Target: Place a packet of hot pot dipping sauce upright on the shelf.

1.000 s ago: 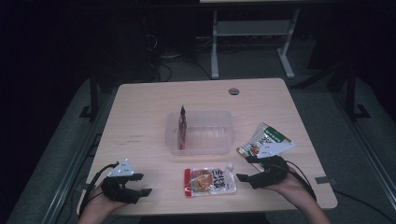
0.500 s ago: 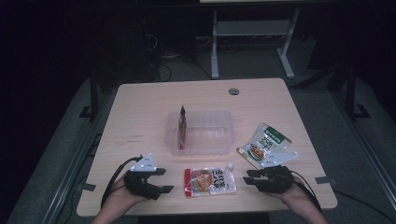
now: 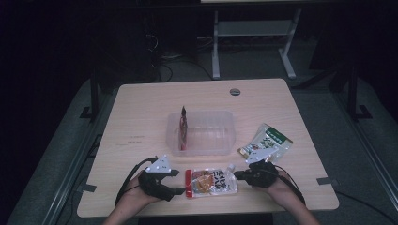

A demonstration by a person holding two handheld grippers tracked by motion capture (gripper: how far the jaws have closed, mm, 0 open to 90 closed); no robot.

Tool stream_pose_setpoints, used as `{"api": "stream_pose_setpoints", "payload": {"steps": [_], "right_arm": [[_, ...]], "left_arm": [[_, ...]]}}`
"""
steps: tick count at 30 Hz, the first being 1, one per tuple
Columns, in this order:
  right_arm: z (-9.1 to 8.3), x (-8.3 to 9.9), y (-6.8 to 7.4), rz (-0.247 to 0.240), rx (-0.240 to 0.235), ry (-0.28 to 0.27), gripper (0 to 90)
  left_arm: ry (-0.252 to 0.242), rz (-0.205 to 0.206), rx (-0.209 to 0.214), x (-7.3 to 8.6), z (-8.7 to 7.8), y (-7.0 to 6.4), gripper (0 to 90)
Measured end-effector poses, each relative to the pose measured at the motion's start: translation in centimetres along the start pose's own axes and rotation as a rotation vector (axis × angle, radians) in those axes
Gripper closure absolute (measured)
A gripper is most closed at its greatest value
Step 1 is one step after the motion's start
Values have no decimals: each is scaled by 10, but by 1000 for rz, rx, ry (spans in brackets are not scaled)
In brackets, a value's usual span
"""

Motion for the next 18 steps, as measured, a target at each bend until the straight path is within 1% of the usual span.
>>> {"api": "stream_pose_setpoints", "payload": {"steps": [1, 4, 5, 6, 7, 9, 11, 13, 14, 15, 17, 18], "right_arm": [[3, -1, 0, 5, 4, 11, 898], [9, -4, -5, -6, 22, 22, 898], [11, -5, -6, 4, 20, 28, 899], [13, -6, -9, -6, 34, 33, 899], [14, -7, -10, -1, 36, 40, 899], [18, -9, -13, -8, 50, 42, 899], [22, -12, -15, -2, 49, 46, 899], [24, -15, -17, -5, 55, 47, 898], [26, -17, -18, -16, 58, 44, 899], [27, -18, -18, -8, 59, 45, 898], [29, -22, -19, -20, 61, 43, 899], [31, -23, -19, -11, 59, 47, 899]], "left_arm": [[3, -1, 2, 1, 0, 0, 314], [-4, 1, -1, 1, 1, -1, 314], [0, 7, -2, 1, 0, -1, 314], [1, 11, -2, 1, 0, -1, 314], [1, 13, -5, 1, -1, -1, 314], [0, 8, -3, 2, -1, 0, 314], [-3, 4, -4, 2, -1, 0, 314], [1, 4, -4, 2, -1, 0, 314], [0, 3, -3, 3, -1, 0, 314], [0, 0, -2, 3, -1, 0, 314], [3, 2, 2, 4, -1, 0, 314], [6, 4, 2, 4, -1, -1, 314]]}}
Point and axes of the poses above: each handheld gripper's, and its own axes: z roughly forward along the jaws, x roughly out of its underside, y roughly to its left, the point moved 5 cm from there along z, roughly forward along the jaws, and after that the axes turned 5 degrees about y, right-handed, at the moved point
